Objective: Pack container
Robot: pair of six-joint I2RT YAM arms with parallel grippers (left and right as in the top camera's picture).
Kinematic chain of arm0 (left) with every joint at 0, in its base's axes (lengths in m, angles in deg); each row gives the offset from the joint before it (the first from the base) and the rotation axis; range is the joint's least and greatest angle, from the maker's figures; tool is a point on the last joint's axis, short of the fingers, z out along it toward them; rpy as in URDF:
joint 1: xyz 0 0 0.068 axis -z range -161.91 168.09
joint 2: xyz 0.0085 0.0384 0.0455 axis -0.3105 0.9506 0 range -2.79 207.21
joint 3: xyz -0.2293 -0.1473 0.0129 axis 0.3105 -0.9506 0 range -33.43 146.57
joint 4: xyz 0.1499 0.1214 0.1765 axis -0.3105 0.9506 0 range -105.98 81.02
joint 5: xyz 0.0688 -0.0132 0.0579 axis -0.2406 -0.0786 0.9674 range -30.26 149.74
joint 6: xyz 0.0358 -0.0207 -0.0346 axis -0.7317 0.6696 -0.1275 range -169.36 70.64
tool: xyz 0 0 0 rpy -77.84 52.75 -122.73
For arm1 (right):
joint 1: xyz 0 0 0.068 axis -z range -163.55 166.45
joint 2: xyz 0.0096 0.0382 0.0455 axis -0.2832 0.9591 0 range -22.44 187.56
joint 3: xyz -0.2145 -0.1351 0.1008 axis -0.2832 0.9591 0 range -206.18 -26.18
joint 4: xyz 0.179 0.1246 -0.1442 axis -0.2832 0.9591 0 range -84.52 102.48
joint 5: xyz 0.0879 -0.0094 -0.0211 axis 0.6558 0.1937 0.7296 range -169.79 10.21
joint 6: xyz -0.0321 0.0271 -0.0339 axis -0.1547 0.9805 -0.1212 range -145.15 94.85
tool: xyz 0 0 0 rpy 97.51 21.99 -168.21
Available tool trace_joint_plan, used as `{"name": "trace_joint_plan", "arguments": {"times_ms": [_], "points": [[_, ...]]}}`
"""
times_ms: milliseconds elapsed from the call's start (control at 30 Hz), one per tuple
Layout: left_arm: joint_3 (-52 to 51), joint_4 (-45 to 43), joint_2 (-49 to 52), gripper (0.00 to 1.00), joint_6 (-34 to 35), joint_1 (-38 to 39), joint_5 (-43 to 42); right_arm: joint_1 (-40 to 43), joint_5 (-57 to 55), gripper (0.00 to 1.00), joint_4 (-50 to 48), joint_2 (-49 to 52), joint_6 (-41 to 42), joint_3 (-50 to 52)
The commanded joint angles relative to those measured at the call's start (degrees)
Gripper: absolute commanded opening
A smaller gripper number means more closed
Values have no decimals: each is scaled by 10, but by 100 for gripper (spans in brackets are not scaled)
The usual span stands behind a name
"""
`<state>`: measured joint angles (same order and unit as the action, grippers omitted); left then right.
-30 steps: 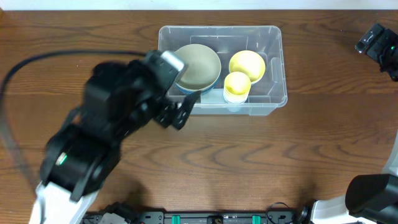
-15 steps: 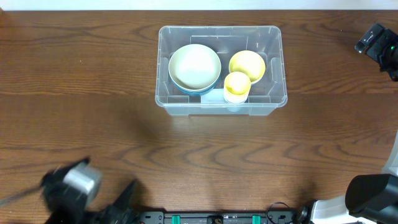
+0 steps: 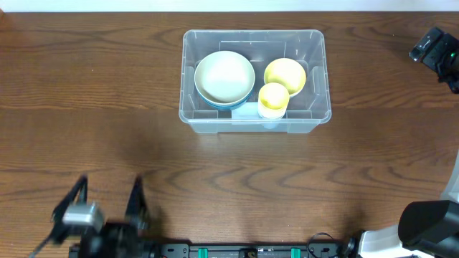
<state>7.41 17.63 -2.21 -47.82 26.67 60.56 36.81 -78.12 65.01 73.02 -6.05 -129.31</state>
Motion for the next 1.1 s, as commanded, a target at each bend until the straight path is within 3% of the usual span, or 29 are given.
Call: {"name": "trace_joint_plan", "arguments": {"times_ms": [0,167,333,533,767,1067], "points": [[-111,-118,3,98,5,-10,-6,2,-2,99,1,0,8,-6],[-259,-308,3,98,5,-10,-8,2,-2,99,1,0,8,-6],[-365,-407,2,98,5,-13,-8,2,-2,99,1,0,8,-6],[-407,-399,-5,98,5,-29,-16,2,-2,99,1,0,8,-6],[-406,-294,-5,98,5,-47,-15,2,-2,99,1,0,8,-6],[-406,-295,-3,98,5,-47,-16,2,-2,99,1,0,8,-6]]}}
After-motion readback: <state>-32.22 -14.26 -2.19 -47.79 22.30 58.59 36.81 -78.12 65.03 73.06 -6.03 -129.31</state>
